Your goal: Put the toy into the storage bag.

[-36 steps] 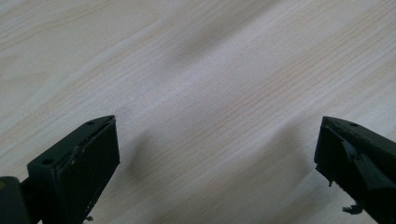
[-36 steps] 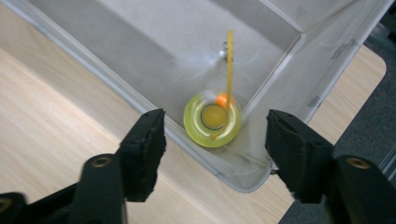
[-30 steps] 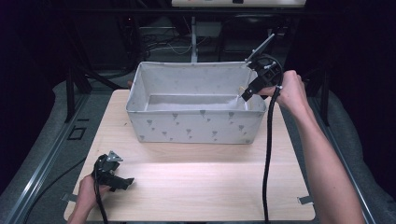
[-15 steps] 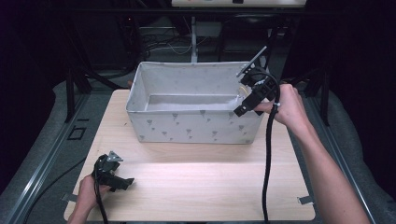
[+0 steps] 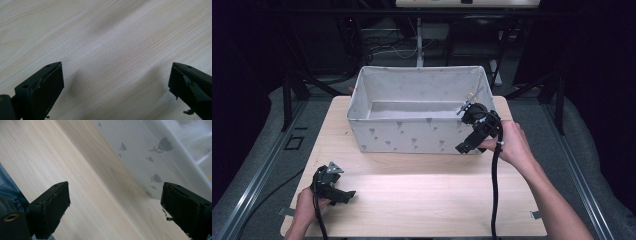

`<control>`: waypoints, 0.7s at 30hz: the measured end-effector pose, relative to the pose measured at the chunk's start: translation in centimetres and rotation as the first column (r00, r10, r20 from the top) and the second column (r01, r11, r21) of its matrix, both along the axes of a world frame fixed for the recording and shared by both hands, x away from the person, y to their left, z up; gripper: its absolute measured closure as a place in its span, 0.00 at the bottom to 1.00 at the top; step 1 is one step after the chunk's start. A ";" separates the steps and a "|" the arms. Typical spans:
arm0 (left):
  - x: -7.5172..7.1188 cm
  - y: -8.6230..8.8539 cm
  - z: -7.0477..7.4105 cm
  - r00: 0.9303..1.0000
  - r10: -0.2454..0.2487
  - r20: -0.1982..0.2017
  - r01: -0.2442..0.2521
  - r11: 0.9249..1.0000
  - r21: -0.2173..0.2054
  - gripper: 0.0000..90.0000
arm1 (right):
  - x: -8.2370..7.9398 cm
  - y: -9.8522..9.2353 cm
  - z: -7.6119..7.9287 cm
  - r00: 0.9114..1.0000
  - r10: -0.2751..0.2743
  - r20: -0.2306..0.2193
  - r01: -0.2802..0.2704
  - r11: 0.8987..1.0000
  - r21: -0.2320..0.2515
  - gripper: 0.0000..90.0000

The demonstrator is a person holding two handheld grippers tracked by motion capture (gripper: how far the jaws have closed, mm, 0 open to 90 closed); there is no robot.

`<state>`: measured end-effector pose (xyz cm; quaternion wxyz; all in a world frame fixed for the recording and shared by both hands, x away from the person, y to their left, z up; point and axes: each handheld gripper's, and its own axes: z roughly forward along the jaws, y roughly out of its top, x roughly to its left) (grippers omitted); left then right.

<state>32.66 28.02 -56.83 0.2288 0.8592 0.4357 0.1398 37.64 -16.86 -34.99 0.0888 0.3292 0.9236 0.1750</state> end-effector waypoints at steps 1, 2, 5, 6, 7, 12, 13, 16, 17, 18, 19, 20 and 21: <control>0.0 0.0 0.0 1.000 0.000 -0.001 0.000 1.000 0.000 0.00 | -0.2 0.1 -0.5 1.000 0.003 0.001 -0.003 1.000 -0.002 0.09; 0.0 0.0 0.0 1.000 0.000 0.000 0.000 1.000 0.000 0.00 | -0.3 0.1 -0.8 1.000 0.005 -0.005 -0.005 1.000 -0.002 0.09; 0.0 0.0 0.0 1.000 0.000 0.001 0.000 1.000 0.000 0.00 | -0.7 0.2 -2.0 1.000 0.014 -0.009 -0.014 1.000 0.003 0.09; 0.0 0.0 0.0 1.000 0.000 -0.001 0.000 1.000 0.000 0.00 | -0.9 0.3 -2.4 1.000 0.019 -0.012 -0.019 1.000 0.000 0.09; 0.0 0.0 0.0 1.000 0.000 -0.002 0.000 1.000 -0.001 0.00 | -1.1 0.3 -2.9 1.000 0.018 -0.012 -0.018 1.000 0.004 0.09; 0.0 0.0 0.0 1.000 0.000 0.000 0.000 1.000 -0.001 0.00 | -2.0 0.6 -5.3 0.999 0.030 -0.030 -0.030 1.000 0.005 0.09; 0.0 0.0 0.0 1.000 -0.001 0.001 0.001 1.000 0.000 0.00 | -2.2 0.6 -5.8 0.999 0.032 -0.037 -0.031 0.999 0.007 0.09; 0.0 -0.1 0.0 1.000 0.000 -0.003 0.000 1.000 0.000 0.00 | -2.7 0.6 -7.2 0.998 0.032 -0.055 -0.032 0.999 0.004 0.09; 0.0 -0.1 0.0 1.000 -0.001 -0.003 0.001 1.000 0.000 0.00 | -2.8 0.5 -7.7 0.997 0.033 -0.065 -0.033 0.999 0.003 0.08; 0.0 -0.1 0.0 1.000 0.000 -0.001 0.000 1.000 0.003 0.00 | -2.9 0.5 -8.1 0.997 0.031 -0.072 -0.031 1.000 0.003 0.08; 0.0 -0.1 0.0 1.000 -0.001 -0.001 0.001 1.000 0.003 0.00 | -3.0 0.4 -8.4 0.997 0.029 -0.073 -0.029 1.000 0.000 0.08; 0.0 -0.1 -0.1 1.000 0.000 -0.001 0.000 1.000 0.003 0.00 | -3.1 0.4 -8.8 0.997 0.029 -0.077 -0.029 1.000 -0.004 0.08; 0.0 -0.1 -0.1 1.000 0.000 -0.002 0.000 1.000 0.003 0.00 | -3.2 0.3 -9.5 0.996 0.027 -0.086 -0.028 1.000 -0.002 0.08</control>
